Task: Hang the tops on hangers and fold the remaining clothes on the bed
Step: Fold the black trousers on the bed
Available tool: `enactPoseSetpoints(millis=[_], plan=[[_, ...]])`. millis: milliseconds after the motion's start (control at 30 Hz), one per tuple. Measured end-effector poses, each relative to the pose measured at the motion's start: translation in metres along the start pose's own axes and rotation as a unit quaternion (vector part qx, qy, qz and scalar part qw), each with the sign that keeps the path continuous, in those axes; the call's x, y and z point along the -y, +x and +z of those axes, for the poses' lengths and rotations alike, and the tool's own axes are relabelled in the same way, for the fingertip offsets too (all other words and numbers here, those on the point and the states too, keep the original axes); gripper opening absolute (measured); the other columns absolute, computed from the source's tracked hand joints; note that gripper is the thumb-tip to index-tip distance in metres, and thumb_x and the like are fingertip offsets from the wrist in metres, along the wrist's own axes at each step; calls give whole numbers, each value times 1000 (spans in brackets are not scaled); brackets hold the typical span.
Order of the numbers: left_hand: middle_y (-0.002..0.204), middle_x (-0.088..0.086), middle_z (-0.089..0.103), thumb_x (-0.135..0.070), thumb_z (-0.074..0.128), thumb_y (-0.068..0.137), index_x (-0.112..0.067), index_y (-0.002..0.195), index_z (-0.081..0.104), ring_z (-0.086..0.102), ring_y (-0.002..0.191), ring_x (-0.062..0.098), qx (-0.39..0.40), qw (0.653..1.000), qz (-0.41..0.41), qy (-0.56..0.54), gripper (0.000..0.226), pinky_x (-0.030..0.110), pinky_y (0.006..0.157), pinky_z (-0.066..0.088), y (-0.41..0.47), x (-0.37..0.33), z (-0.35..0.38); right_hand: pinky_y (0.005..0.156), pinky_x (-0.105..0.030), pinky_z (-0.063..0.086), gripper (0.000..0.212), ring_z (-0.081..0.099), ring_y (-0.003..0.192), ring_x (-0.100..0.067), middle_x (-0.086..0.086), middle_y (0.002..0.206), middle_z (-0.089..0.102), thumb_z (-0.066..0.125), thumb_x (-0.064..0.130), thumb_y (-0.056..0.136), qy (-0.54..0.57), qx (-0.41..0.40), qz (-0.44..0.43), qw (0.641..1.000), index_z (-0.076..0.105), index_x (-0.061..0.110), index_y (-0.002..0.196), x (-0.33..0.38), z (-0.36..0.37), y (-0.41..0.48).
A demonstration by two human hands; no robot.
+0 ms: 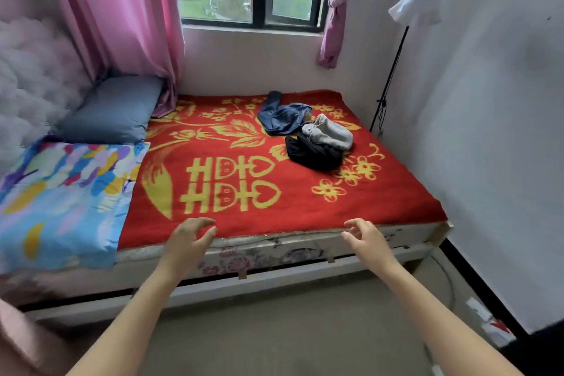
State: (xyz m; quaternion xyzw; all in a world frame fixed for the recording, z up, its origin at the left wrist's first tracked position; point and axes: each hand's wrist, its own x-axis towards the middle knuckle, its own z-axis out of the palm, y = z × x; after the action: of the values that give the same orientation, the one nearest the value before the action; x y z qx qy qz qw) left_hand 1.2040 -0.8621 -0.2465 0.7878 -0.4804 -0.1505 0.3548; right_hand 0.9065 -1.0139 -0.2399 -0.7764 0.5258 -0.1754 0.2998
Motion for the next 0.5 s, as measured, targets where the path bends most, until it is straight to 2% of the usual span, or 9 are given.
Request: enactPoseSetpoints(millis=[133,333,500], plan=[[118,8,60,-21,54,94,-7,119,60,53,102,16,51,998,-29,-19,29,28,87,41,41,5,47,84,-26,43,30,51,101,-16,-5,110,51,51,22,95,1,13,28,1000,53,10,122,-25,14,41],[123,8,58,-29,49,96,-9,121,59,50,101,14,57,994,-53,-74,33,30,85,41,147,6,94,86,-25,38,29,46,107,-14,-3,113,48,51,23,95,-23,10,53,998,53,12,122,-50,-1,144],[112,8,62,-27,48,97,-6,116,61,52,93,15,53,991,-70,-105,32,25,69,39,255,-2,128,79,-24,36,26,47,100,-13,-4,112,50,52,23,94,-71,-23,103,992,55,12,118,-76,-50,243]])
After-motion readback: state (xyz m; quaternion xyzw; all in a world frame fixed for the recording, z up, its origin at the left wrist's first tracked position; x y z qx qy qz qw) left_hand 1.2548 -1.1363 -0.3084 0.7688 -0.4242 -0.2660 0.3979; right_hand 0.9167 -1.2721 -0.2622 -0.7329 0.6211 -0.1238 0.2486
